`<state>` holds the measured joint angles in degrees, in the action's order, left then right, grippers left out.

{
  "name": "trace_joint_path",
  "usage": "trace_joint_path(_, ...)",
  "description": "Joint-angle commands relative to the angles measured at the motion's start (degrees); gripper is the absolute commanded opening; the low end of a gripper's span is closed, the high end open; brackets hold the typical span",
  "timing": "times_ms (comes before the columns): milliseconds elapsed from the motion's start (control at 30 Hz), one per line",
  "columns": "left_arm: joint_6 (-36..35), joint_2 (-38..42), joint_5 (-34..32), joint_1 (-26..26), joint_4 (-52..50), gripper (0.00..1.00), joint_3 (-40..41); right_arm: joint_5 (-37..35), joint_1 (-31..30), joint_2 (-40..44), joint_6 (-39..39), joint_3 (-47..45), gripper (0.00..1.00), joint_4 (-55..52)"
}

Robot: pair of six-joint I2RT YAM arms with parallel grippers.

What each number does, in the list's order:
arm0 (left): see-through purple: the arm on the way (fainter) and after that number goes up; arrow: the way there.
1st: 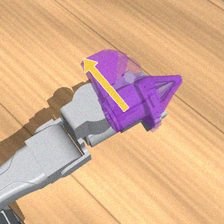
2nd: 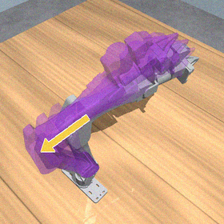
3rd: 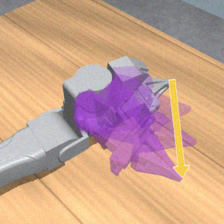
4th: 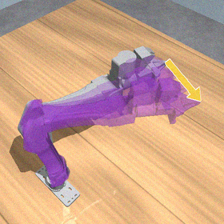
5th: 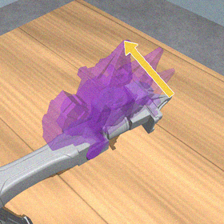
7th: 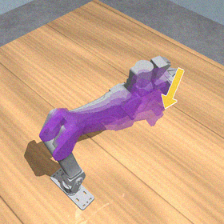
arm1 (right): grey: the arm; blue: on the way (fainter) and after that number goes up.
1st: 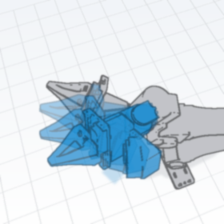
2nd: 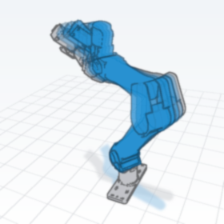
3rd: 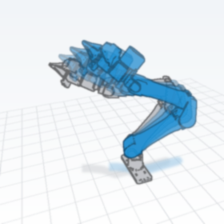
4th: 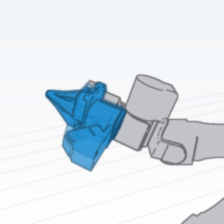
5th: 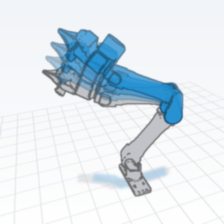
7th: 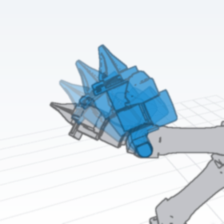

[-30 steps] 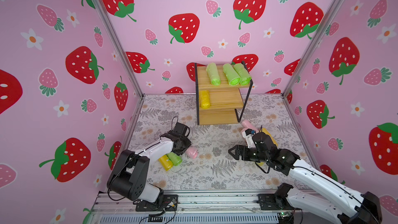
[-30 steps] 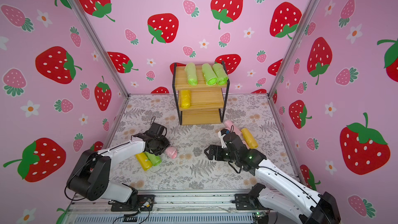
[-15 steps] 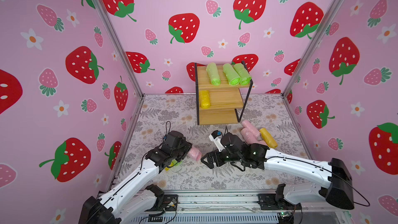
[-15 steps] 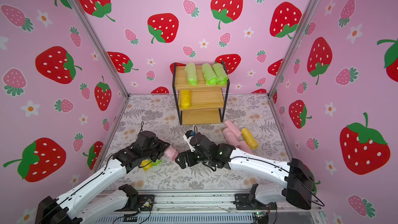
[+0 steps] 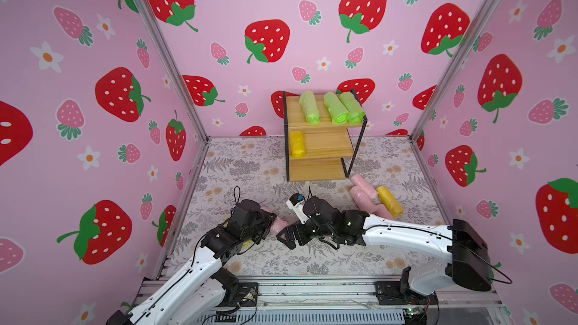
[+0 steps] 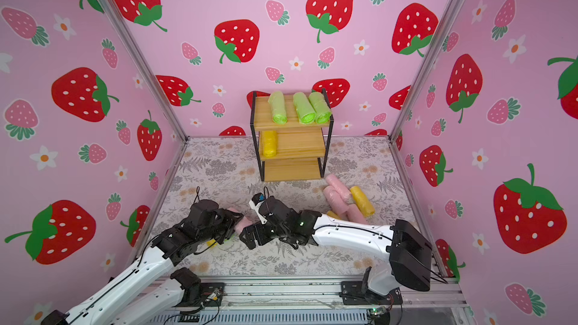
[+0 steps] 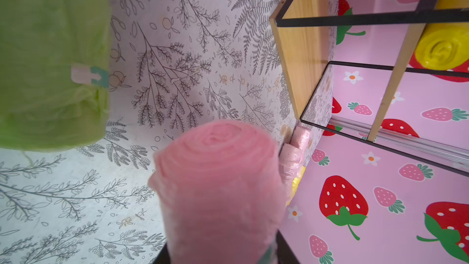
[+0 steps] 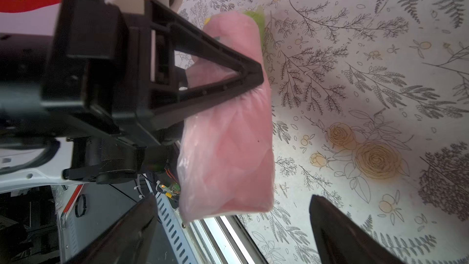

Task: Sort the rolls of trash bags by color and place them on the shelf
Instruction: Pick up the roll of trash bags from the center of the board.

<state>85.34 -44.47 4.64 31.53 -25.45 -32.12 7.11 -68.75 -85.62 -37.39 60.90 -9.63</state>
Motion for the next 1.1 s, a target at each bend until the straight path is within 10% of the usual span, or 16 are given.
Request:
trace_joint_path(0, 1.4, 0.0, 0.1, 1.2, 2.7, 0.0, -0.2, 1.1, -0.2, -0.3, -0.5, 0.1, 0.99, 4.0)
trace_joint_path(467, 3.7, -0.5, 0.2, 3.1, 6.0, 0.0, 0.8, 2.8, 0.3, -5.3, -2.6, 0.2, 0.84, 5.2)
trace_joint_path(1067, 6.3, 2.7, 1.4, 4.1, 9.5, 0.0, 5.7, -1.1, 1.6, -5.5, -5.0, -0.5, 0.31, 5.2)
